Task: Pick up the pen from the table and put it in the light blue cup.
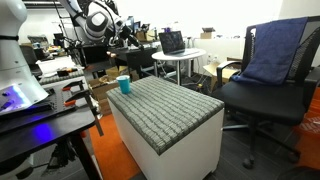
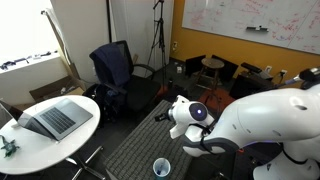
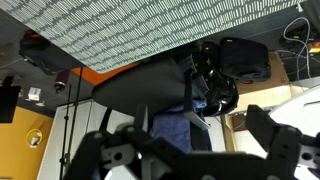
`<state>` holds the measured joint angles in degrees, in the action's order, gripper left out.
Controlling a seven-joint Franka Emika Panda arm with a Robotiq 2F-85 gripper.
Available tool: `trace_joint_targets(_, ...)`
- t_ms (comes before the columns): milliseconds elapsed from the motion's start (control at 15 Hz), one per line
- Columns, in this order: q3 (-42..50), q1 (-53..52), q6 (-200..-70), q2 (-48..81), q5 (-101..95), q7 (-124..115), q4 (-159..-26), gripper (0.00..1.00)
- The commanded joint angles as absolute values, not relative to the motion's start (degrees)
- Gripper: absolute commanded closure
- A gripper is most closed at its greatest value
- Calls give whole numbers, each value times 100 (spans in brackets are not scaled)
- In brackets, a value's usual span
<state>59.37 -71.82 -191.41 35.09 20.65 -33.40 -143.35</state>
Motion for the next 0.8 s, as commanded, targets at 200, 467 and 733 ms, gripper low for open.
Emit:
trace_joint_targets(200,5604,-6504,-19563,2473,2231,-2209,-14631,0)
trace_joint_targets(467,5627,-6502,-19428,2737,2138,-2399,-14492,0)
trace_joint_targets(733,5594,-6471,-19431,2651,2138,-2383,-14500,0)
